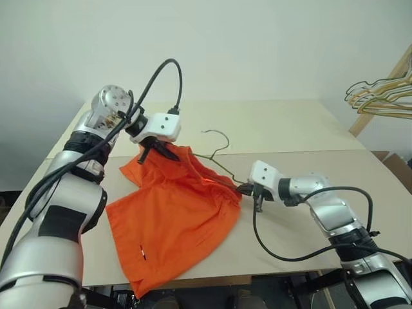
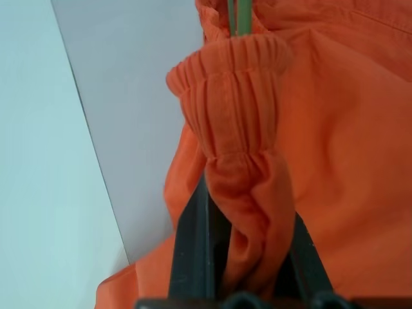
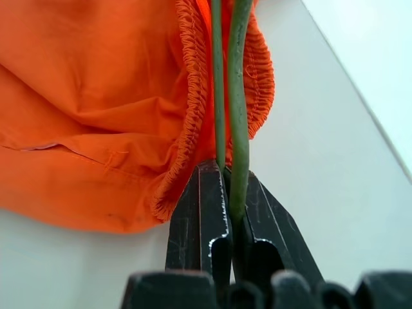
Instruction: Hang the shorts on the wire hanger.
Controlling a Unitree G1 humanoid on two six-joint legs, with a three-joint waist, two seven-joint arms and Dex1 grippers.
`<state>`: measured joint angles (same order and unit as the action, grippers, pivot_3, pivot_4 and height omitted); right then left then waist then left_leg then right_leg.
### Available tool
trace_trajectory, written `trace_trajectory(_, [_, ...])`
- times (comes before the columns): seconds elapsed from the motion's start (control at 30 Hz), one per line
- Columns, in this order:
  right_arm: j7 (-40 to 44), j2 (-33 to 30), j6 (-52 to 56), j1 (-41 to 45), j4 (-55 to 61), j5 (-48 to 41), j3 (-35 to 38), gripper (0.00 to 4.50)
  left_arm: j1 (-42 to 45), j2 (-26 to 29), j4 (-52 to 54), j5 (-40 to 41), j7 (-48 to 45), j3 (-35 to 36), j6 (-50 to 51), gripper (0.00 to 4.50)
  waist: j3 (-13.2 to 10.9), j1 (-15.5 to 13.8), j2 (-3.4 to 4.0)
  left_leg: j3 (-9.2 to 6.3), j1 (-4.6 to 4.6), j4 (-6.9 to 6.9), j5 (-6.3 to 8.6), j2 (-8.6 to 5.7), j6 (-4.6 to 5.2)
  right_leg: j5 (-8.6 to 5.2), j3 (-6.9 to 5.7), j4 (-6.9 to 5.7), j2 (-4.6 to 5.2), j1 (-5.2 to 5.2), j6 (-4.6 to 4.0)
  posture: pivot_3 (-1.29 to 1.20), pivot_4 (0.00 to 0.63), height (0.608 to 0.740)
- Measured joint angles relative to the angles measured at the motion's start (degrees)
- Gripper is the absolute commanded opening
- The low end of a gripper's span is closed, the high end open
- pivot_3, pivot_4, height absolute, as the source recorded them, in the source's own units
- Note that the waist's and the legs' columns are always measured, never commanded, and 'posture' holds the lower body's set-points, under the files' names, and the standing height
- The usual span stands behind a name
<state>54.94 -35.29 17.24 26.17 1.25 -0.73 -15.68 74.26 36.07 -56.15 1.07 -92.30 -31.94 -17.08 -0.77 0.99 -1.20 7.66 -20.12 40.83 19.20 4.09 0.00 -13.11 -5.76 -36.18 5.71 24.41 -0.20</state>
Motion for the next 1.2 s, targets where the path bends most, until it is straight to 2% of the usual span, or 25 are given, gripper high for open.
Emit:
trace_trajectory(0.03, [0.1, 0.1, -0.7, -0.1, 0.0, 0.0, 0.0, 0.74, 0.0, 0.2, 0.0, 0.0, 0.0, 0.0, -0.3, 0.0, 0.0, 0.0, 0.0, 0.0, 0.0, 0.01, 0.0, 0.0, 0.0, 0.0, 0.0, 0.0, 0.0, 0.0, 0.0, 0.02, 0.0, 0.74])
trace_trajectory(0.2, [-0.1, 0.0, -2.3, -0.2, 1.5, -0.8, 1.4, 2.2, 0.0, 1.7, 0.0, 0.2, 0.0, -1.3, -1.4, 0.0, 0.0, 0.1, 0.0, 0.0, 0.01, 0.03, 0.0, 0.0, 0.0, 0.0, 0.0, -0.01, 0.0, -0.01, 0.0, 0.03, 0.0, 0.74])
trace_trajectory(0.4, [1.2, -3.2, 1.9, -0.9, 0.1, -8.6, 11.4, 2.2, 0.0, 1.9, 0.0, 0.5, 0.1, 2.0, -1.4, 0.0, 0.0, -0.2, -0.01, -0.02, -0.05, 0.05, 0.03, -0.01, 0.05, 0.03, -0.03, 0.01, 0.01, -0.02, 0.04, 0.05, 0.0, 0.74])
trace_trajectory(0.57, [4.3, -7.2, 2.6, -9.4, -0.9, -15.3, 20.6, 2.2, -0.7, 3.3, 0.2, 0.8, 0.0, 5.9, -1.1, 0.0, 0.0, -0.2, -0.02, -0.06, -0.04, 0.02, 0.04, -0.02, 0.07, 0.03, -0.06, 0.04, 0.02, -0.06, 0.07, 0.04, 0.0, 0.74])
trace_trajectory(0.67, [6.0, -7.1, 3.1, -14.4, -0.9, -16.4, 20.4, 2.2, -1.5, 4.4, 0.4, 1.2, 0.0, 6.9, -0.5, 0.0, 0.0, 0.2, -0.02, -0.01, 0.02, 0.1, 0.04, -0.01, 0.07, 0.03, 0.03, -0.01, 0.03, -0.06, 0.07, 0.04, 0.0, 0.74])
trace_trajectory(0.77, [6.2, -6.0, 3.4, -16.1, -0.5, -16.3, 18.0, 2.77, -2.4, 5.0, 1.4, 1.2, 0.0, 7.6, -0.4, 0.0, 0.0, 0.5, -0.03, 0.01, 0.17, 0.12, 0.04, -0.01, 0.07, 0.04, 0.12, -0.09, 0.02, -0.12, 0.07, 0.05, 0.0, 0.74])
trace_trajectory(0.83, [5.6, -3.7, 4.8, -15.7, -0.4, -16.4, 16.2, 3.35, -2.5, 5.4, 1.9, 1.3, 0.0, 8.2, -0.1, 0.0, 0.0, 0.6, -0.02, 0.01, 0.18, 0.11, 0.04, 0.0, 0.07, 0.04, 0.14, -0.11, 0.01, -0.12, 0.07, 0.05, 0.0, 0.74])
trace_trajectory(0.97, [4.1, 2.2, 11.4, -12.2, -0.5, -19.5, 13.7, 3.35, -2.7, 6.1, 3.0, 1.4, 0.0, 8.5, 0.5, 0.0, 0.0, 0.5, -0.02, 0.01, 0.09, 0.11, 0.04, -0.01, 0.07, 0.04, 0.11, -0.08, 0.01, -0.08, 0.07, 0.06, 0.0, 0.74])
trace_trajectory(1.2, [1.0, 8.6, 17.2, -6.8, -3.8, -21.9, 13.0, 3.35, -3.1, 6.9, 3.7, 1.4, 0.0, 9.8, 1.0, 0.0, 0.0, -0.4, -0.02, -0.06, -0.05, 0.12, 0.04, -0.02, 0.07, 0.07, -0.02, -0.09, 0.02, -0.08, 0.12, 0.07, 0.0, 0.74])
